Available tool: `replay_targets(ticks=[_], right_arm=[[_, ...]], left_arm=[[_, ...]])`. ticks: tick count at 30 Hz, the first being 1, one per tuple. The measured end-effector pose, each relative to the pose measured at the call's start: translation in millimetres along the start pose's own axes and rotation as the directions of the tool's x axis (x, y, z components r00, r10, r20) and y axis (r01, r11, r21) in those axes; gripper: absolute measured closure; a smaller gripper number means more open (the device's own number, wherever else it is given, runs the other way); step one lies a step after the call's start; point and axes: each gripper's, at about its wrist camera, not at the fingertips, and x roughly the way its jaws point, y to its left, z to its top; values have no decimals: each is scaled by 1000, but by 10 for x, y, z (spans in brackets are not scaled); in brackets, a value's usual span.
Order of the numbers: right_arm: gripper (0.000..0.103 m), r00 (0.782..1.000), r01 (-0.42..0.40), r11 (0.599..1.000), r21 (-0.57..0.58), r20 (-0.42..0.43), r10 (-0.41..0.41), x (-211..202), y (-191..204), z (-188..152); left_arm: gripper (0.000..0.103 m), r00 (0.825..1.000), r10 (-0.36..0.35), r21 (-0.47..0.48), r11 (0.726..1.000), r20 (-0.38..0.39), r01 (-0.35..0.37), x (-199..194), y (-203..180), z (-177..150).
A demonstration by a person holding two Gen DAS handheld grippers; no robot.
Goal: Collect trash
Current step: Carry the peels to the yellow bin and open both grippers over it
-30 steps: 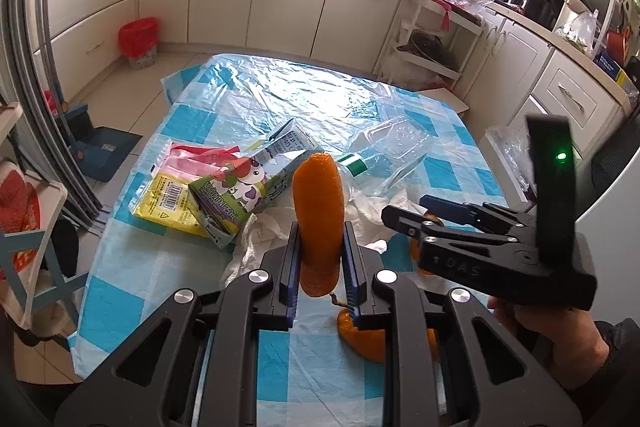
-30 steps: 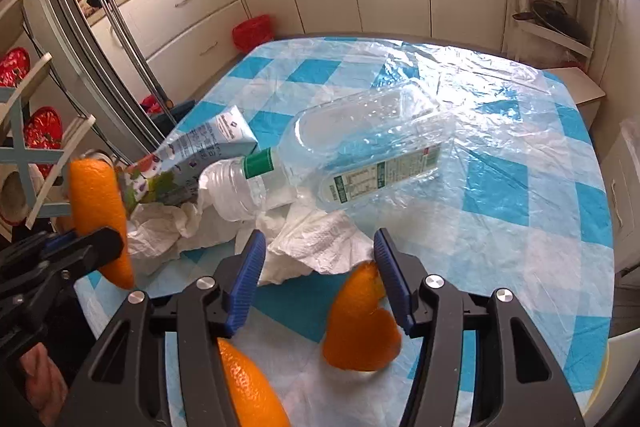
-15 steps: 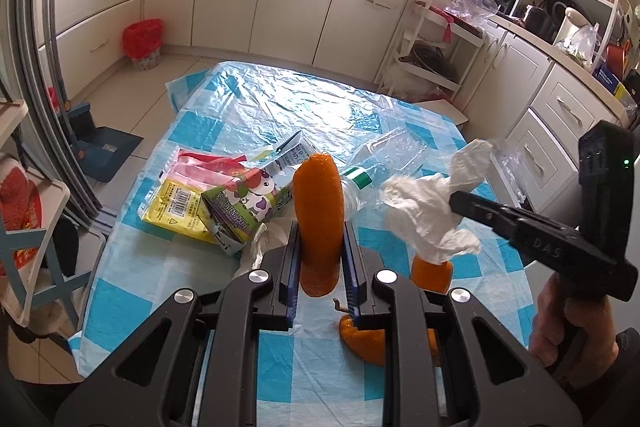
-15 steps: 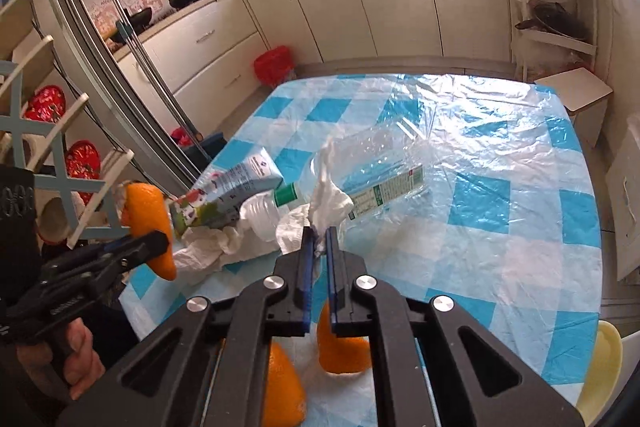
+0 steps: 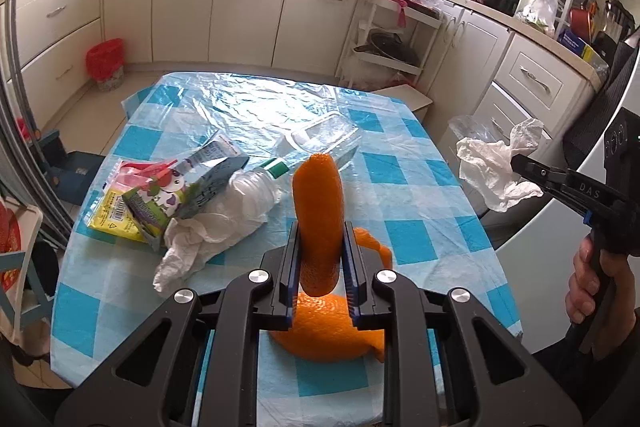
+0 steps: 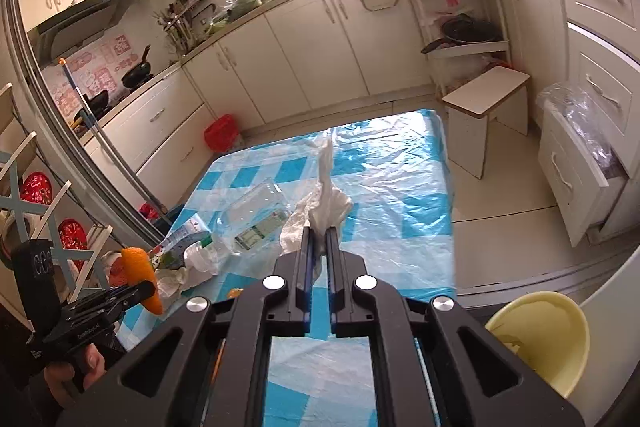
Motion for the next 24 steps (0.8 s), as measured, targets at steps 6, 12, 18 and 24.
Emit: replay_targets(ticks=[6, 12, 18, 24], right_arm=[[96, 991, 129, 991, 30, 31, -130, -222, -287, -55], [96, 930, 367, 925, 97, -31, -366, -250, -866, -259], [96, 829, 539, 832, 130, -258, -497, 12, -1438, -563], [71, 792, 577, 783, 233, -396, -465, 140, -1814, -747]], left_arm=[[85, 1000, -26, 83, 996, 3, 25, -38, -427, -41], [85, 998, -65, 164, 984, -7, 65, -37, -893, -107], [85, 994, -107, 223, 968, -37, 113, 48, -1338, -224], [85, 986, -151, 261, 951, -70, 164, 145, -1772, -322]])
